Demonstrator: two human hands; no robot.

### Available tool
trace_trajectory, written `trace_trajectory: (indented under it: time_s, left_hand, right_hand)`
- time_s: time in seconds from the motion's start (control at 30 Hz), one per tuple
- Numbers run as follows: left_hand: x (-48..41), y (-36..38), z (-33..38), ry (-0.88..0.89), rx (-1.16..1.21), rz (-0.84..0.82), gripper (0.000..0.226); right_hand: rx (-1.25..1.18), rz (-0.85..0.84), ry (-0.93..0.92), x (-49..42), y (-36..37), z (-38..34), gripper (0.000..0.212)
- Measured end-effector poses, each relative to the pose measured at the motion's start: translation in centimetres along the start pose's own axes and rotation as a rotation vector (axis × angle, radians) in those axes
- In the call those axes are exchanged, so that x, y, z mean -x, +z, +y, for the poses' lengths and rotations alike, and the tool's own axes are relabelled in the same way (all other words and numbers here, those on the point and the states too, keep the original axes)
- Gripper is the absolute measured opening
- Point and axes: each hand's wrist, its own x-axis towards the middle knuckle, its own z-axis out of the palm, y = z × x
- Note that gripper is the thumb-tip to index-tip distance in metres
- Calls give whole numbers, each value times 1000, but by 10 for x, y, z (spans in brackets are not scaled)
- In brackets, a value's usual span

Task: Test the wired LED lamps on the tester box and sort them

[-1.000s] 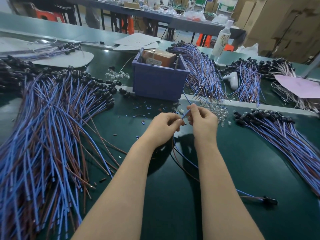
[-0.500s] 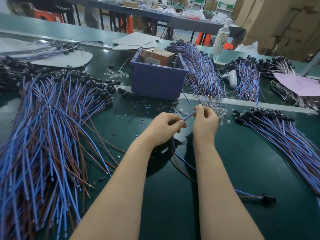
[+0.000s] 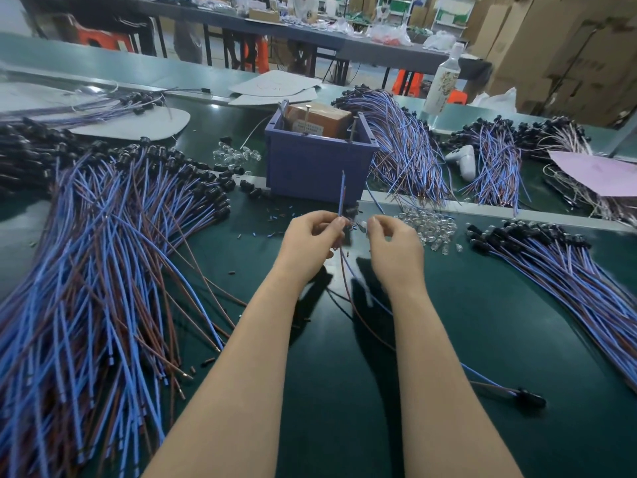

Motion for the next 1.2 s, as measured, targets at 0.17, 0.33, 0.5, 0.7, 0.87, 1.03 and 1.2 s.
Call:
trace_trajectory:
  time_s: [0.17, 0.33, 0.5, 0.7, 0.87, 1.03, 1.2]
  left_hand:
    - [-7, 1, 6, 10, 55, 185, 12]
    - [-14, 2, 16, 30, 86, 249, 15]
    - [-20, 6, 24, 27, 95, 172, 22]
    - [-34, 7, 32, 23, 23, 271, 21]
    - [-41, 7, 26, 25, -126, 335, 17]
    - [-42, 3, 20, 50, -205, 323, 11]
    - [-40, 2, 16, 53, -156, 336, 12]
  right_hand:
    - [54, -420, -47, 12, -6, -21, 25]
    - [211, -248, -152, 9, -1, -37, 15]
    - [191, -159, -205, -5, 0, -51, 20]
    - [-23, 240, -57, -12, 11, -44, 18]
    - [-15, 217, -42, -16, 29, -37, 21]
    - [-1, 195, -84, -18, 36, -30, 21]
    - [-1, 199, -93, -20, 39, -28, 20]
